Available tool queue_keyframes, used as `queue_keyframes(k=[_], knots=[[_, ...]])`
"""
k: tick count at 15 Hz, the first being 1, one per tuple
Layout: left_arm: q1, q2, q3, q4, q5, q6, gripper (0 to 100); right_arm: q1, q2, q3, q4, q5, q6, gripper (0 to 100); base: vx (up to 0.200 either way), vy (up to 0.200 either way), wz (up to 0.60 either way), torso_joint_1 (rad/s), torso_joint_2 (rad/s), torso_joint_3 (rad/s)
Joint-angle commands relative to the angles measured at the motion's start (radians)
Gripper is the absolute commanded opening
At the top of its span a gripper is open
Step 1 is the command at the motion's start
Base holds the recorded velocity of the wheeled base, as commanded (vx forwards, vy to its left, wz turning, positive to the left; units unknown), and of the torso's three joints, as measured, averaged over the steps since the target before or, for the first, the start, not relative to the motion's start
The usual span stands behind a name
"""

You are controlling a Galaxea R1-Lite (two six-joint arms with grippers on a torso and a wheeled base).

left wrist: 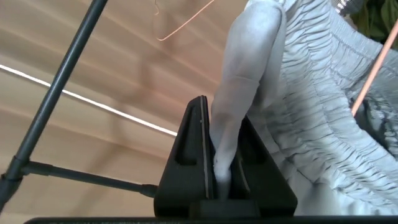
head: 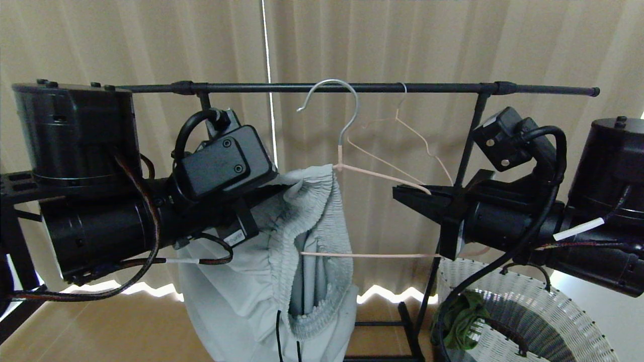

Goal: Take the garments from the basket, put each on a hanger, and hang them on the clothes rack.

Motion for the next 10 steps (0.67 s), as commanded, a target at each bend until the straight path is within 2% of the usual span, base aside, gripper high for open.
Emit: queue_keyframes(k=[1, 4, 5, 7, 10], knots=[[0.006, -0.010, 0.004, 0.002, 0.004, -0.003, 0, 0.000, 0.007, -0.002, -0.002, 0.000, -0.001, 0, 0.000, 0.000, 0.00, 0.000, 0.00, 0.000], [0.045, -0.008, 0.012, 0.003, 0.004, -0.005, 0, 0.000, 0.009, 0.001, 0.000, 0.000, -0.003, 0, 0.000, 0.000, 0.00, 0.000, 0.00, 0.000], [0.059, -0.008, 0.016, 0.003, 0.004, -0.005, 0, 0.000, 0.009, 0.001, -0.002, -0.002, -0.001, 100, 0.000, 0.000, 0.00, 0.000, 0.00, 0.000], [0.074, -0.010, 0.032, 0.003, 0.007, -0.011, 0, 0.000, 0.009, 0.003, -0.002, -0.003, -0.001, 100, 0.000, 0.000, 0.00, 0.000, 0.00, 0.000], [0.149, -0.018, 0.058, 0.003, 0.018, -0.034, 0, -0.004, 0.006, 0.001, -0.002, -0.006, -0.003, 100, 0.000, 0.000, 0.00, 0.000, 0.00, 0.000]])
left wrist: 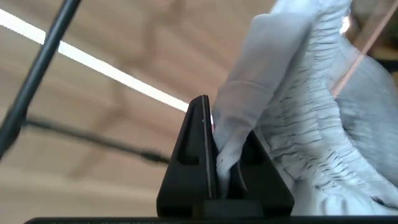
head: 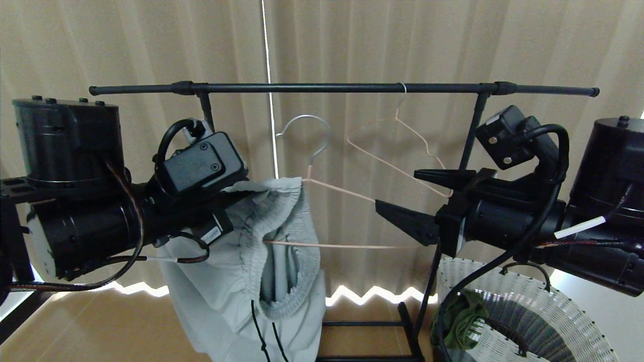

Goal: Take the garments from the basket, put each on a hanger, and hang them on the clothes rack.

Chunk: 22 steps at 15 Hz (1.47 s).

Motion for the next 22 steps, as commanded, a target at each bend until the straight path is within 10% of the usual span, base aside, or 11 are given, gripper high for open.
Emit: queue_keyframes(k=[1, 6, 15, 22], knots=[[0.050, -0.009, 0.019, -0.003, 0.004, -0.002, 0, -0.005, 0.000, -0.002, 0.003, 0.000, -0.003, 100, 0.000, 0.000, 0.00, 0.000, 0.00, 0.000], [0.103, 0.002, 0.022, -0.005, 0.122, -0.153, 0, -0.048, 0.001, 0.035, 0.004, -0.001, -0.031, 100, 0.000, 0.000, 0.00, 0.000, 0.00, 0.000], [-0.034, -0.018, -0.072, -0.069, 0.058, -0.454, 0, 0.066, 0.060, 0.101, -0.029, 0.005, 0.003, 100, 0.000, 0.000, 0.00, 0.000, 0.00, 0.000], [-0.068, -0.027, -0.056, -0.112, 0.056, -0.466, 0, 0.092, 0.184, 0.058, -0.137, 0.000, 0.052, 100, 0.000, 0.000, 0.00, 0.000, 0.00, 0.000]])
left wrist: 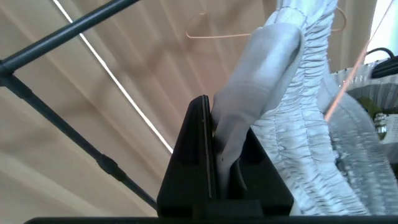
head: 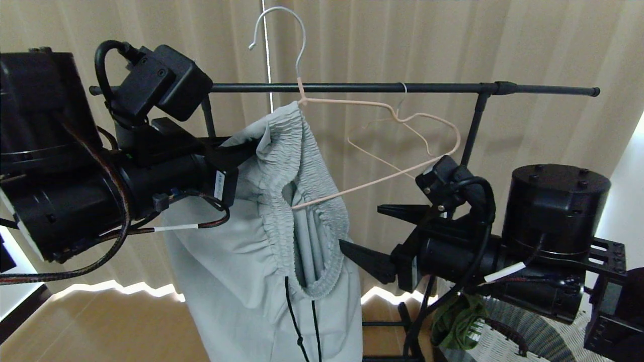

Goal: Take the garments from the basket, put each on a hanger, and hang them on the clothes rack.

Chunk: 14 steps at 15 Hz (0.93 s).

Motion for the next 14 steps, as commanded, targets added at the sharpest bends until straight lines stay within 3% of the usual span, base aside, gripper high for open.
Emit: queue_keyframes(k=[1, 10, 11, 14], knots=[[-0.013, -0.006, 0.009, -0.007, 0.000, -0.001, 0, 0.001, 0.057, -0.015, -0.003, 0.000, 0.002, 100, 0.000, 0.000, 0.00, 0.000, 0.00, 0.000], [-0.043, -0.026, 0.024, -0.049, -0.001, 0.008, 0, 0.001, 0.154, -0.030, -0.075, -0.050, 0.038, 100, 0.000, 0.000, 0.00, 0.000, 0.00, 0.000], [-0.042, -0.028, 0.024, -0.049, -0.001, 0.008, 0, -0.001, 0.152, -0.028, -0.075, -0.050, 0.038, 0, 0.000, 0.000, 0.00, 0.000, 0.00, 0.000], [-0.037, -0.031, 0.024, -0.049, 0.000, 0.017, 0, -0.015, 0.129, -0.021, -0.074, -0.052, 0.036, 0, 0.000, 0.000, 0.00, 0.000, 0.00, 0.000]])
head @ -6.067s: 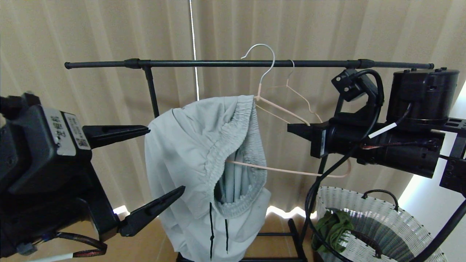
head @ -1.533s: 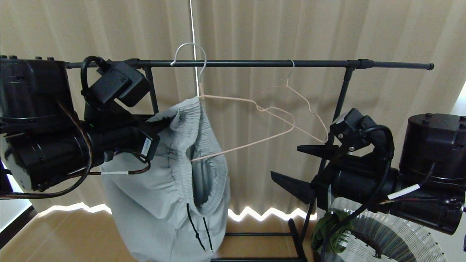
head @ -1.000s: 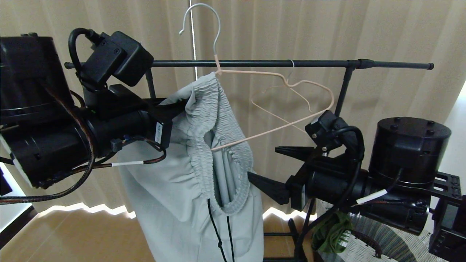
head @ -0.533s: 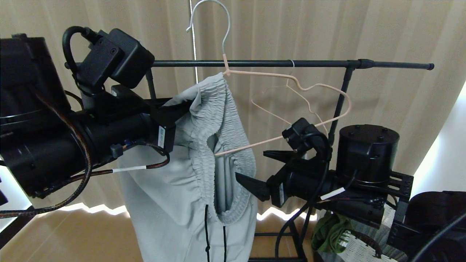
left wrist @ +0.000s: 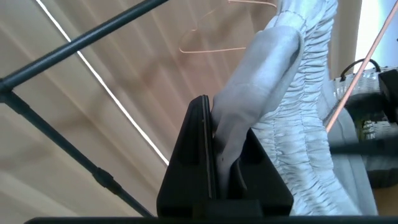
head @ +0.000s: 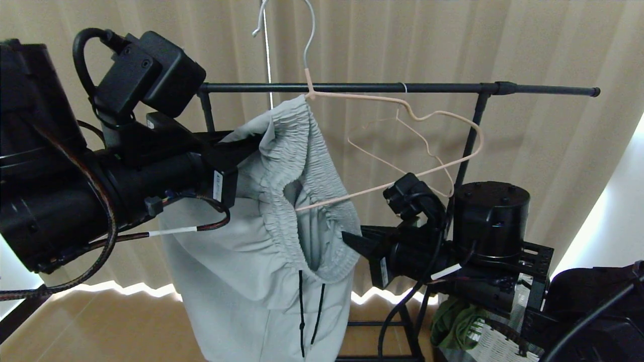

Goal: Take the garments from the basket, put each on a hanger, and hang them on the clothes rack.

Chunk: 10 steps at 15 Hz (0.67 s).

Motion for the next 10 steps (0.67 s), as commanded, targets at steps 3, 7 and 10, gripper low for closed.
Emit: queue_keyframes(k=[3, 7, 10], knots=[[0.036, -0.006, 0.012, -0.001, 0.002, 0.037, 0, -0.048, -0.044, 0.027, 0.001, -0.001, -0.004, 0, 0.000, 0.000, 0.00, 0.000, 0.00, 0.000], [0.119, -0.046, 0.119, -0.002, -0.001, 0.217, 0, -0.143, -0.061, 0.023, -0.001, -0.001, -0.007, 0, 0.000, 0.000, 0.00, 0.000, 0.00, 0.000], [0.130, -0.084, 0.173, -0.001, 0.001, 0.244, 0, -0.217, -0.058, 0.000, 0.001, -0.001, -0.009, 0, 0.000, 0.000, 0.00, 0.000, 0.00, 0.000]])
